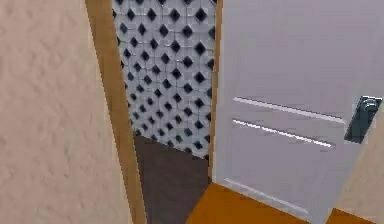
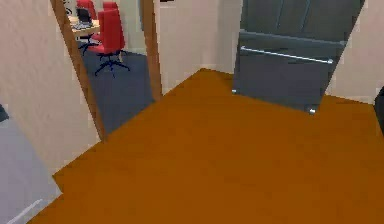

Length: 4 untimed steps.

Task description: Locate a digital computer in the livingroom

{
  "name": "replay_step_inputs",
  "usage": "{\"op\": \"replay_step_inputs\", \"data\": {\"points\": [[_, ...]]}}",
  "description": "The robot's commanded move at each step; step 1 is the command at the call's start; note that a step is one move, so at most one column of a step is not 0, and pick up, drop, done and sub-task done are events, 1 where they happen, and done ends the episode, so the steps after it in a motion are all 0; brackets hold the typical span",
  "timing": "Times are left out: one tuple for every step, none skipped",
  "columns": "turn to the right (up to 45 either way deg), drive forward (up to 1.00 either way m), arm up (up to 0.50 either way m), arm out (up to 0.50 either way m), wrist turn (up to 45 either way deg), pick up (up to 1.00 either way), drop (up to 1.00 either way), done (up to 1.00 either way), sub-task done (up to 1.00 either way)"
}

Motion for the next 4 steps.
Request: {"op": "replay_step_inputs", "data": {"points": [[45.0,0.00,0.00,0.00,0.0,0.00,0.00,0.00,0.00],[24.0,0.00,0.00,0.00,0.0,0.00,0.00,0.00,0.00],[0.0,1.00,0.00,0.00,0.0,0.00,0.00,0.00,0.00],[0.0,0.80,0.00,0.00,0.0,0.00,0.00,0.00,0.00]]}}
